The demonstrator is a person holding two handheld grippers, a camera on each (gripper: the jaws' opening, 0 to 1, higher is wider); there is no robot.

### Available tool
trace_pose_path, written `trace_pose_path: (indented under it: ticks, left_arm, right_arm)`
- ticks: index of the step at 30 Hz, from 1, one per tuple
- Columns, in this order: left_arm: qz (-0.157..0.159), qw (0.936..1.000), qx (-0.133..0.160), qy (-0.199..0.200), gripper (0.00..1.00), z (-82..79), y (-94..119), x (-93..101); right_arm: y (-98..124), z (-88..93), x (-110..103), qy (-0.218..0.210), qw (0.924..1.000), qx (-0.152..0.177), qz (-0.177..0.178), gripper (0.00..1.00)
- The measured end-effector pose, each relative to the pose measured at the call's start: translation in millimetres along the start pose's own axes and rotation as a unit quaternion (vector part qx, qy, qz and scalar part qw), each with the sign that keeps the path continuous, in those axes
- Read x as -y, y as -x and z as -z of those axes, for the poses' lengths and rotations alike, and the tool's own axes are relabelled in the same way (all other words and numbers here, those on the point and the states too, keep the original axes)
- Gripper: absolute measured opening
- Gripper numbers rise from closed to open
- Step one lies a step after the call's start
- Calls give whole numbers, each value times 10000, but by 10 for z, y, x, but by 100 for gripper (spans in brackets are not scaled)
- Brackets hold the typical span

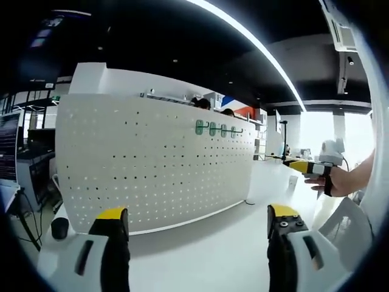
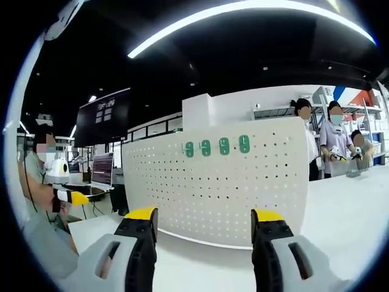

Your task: Insert the hook assembly into the mounting plate slot until the hook locks in place.

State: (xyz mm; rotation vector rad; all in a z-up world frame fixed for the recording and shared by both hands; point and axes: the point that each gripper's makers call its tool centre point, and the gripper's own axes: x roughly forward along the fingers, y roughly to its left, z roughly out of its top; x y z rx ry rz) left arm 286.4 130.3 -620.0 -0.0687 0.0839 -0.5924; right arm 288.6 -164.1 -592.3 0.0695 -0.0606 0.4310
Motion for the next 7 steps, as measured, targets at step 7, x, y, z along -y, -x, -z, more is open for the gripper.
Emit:
trace_pose_path:
  ticks: [7]
  left_arm:
    - [-62,10000,31,37,100,74,27,-18]
  right_arm:
    - [40,24,35,-32,10000,-6,35,61]
